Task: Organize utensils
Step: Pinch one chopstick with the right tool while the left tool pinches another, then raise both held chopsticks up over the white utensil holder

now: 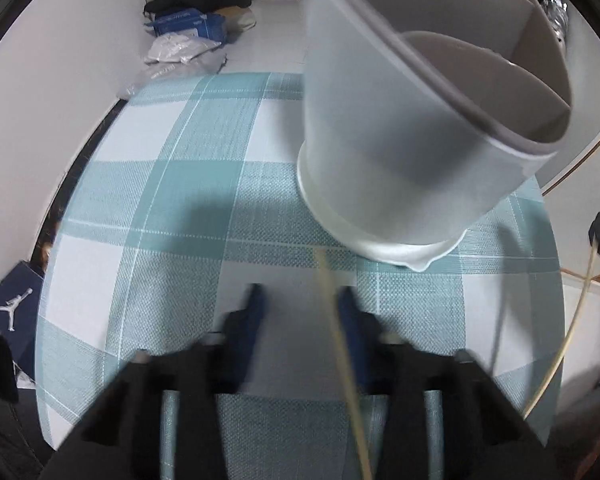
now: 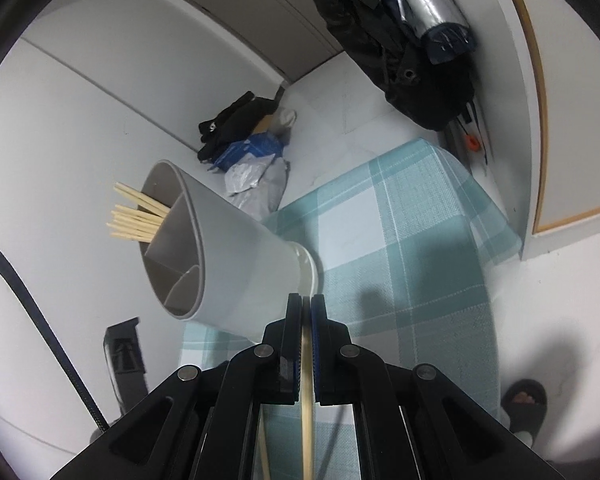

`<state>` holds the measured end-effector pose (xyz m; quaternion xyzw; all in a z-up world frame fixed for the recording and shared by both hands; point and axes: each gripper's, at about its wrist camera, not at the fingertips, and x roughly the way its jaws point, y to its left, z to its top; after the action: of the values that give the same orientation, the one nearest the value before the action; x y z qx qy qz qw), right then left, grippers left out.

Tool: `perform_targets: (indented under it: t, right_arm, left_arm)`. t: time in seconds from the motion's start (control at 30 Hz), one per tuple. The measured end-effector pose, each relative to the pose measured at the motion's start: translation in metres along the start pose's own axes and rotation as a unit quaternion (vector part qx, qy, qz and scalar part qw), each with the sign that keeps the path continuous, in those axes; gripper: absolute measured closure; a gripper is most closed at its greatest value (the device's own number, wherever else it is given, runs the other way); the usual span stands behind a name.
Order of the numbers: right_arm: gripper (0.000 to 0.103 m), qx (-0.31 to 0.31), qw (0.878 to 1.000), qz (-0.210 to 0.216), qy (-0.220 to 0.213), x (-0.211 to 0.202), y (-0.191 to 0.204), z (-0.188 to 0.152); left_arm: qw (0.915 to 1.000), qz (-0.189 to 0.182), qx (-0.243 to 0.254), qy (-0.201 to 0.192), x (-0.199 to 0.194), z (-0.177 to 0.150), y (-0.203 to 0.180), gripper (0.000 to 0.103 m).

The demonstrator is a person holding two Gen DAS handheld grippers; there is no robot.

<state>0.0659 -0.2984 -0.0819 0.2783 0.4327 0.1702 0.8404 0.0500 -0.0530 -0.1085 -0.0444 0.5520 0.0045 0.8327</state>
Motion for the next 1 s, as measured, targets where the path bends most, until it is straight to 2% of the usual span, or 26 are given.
perform_targets:
  t: [0.07, 0.27, 0.33, 0.4, 0.53, 0.73, 0.83, 0.87, 1.0]
  right_arm:
    - [0.099, -0.002, 1.0, 0.003, -0.005, -0.003, 0.001, 0.001]
    - [0.099, -0.015, 0.999, 0.003, -0.029, -0.015, 0.007, 0.003]
    - [0.099, -0.028, 0.999, 0.001, -0.039, -0.019, 0.013, 0.002]
    - [0.099, -0.046, 0.998, 0.002, -0.053, -0.025, 0.021, 0.0]
    - [0.1, -0.091, 0.993, 0.003, -0.077, -0.034, 0.041, -0.006]
    - [0.1, -0.169, 0.98, 0.015, -0.107, -0.047, 0.079, -0.02]
    - [0.1, -0.218, 0.968, 0.018, -0.12, -0.051, 0.1, -0.025]
    - [0.1, -0.229, 0.966, 0.016, -0.122, -0.051, 0.106, -0.027]
    - [0.1, -0.232, 0.965, 0.009, -0.121, -0.047, 0.112, -0.034]
  left_arm:
    - [1.0, -0.009, 0.0, 0.001, 0.001, -0.003, -0.002, 0.1]
    - [1.0, 0.0, -0.002, -0.007, -0.003, -0.011, 0.007, 0.102]
    - [0.9997, -0.01, -0.017, -0.011, -0.004, -0.008, 0.014, 0.102]
    - [0.9992, -0.017, -0.026, -0.024, -0.011, -0.007, 0.02, 0.102]
    - [0.9954, -0.047, -0.029, -0.078, -0.042, -0.009, 0.033, 0.102]
    - [0.9837, -0.098, -0.041, -0.145, -0.094, -0.021, 0.038, 0.102]
    - [0.9789, -0.109, -0.041, -0.168, -0.105, -0.019, 0.038, 0.102]
    - [0.9773, -0.114, -0.041, -0.174, -0.099, -0.008, 0.04, 0.102]
    - [0.9725, -0.129, -0.029, -0.192, -0.106, -0.008, 0.041, 0.102]
